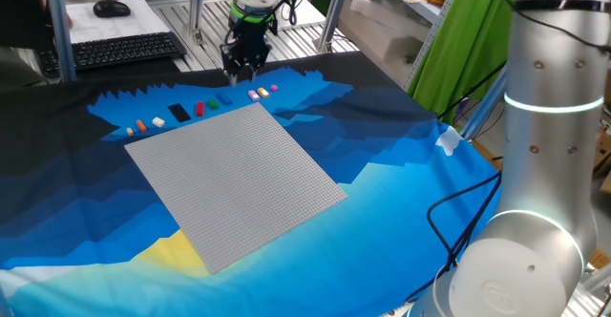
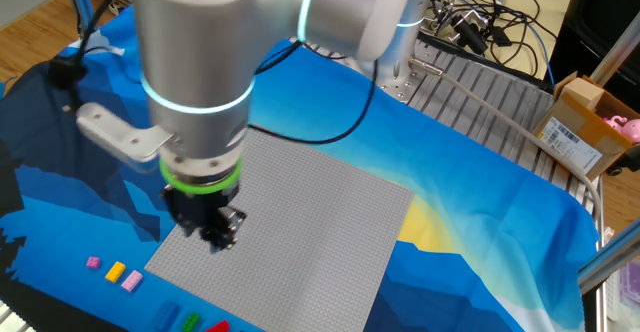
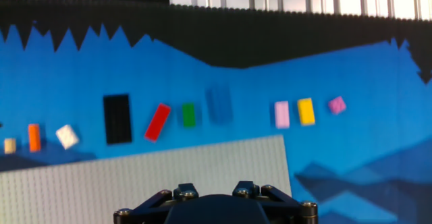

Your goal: Stack small Lego blocks randomly, one at a time

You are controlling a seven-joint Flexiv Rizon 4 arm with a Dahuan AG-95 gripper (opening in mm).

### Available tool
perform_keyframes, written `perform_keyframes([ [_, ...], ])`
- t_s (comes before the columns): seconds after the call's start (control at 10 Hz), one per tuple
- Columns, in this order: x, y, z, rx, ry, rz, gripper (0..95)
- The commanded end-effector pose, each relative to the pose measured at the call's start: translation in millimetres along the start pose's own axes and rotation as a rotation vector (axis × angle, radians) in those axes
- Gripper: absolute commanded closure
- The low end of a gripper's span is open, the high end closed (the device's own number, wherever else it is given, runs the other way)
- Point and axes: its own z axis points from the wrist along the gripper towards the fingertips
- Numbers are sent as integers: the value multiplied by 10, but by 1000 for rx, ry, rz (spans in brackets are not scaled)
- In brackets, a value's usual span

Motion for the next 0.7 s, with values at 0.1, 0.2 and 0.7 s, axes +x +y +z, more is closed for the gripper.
perform_keyframes([
  [0.1, -168, -30, 82, 4, 9, -11, 760],
  [0.2, -263, -46, 145, 6, 8, -20, 760],
  [0.7, -492, -162, 346, 4, 7, -46, 570],
])
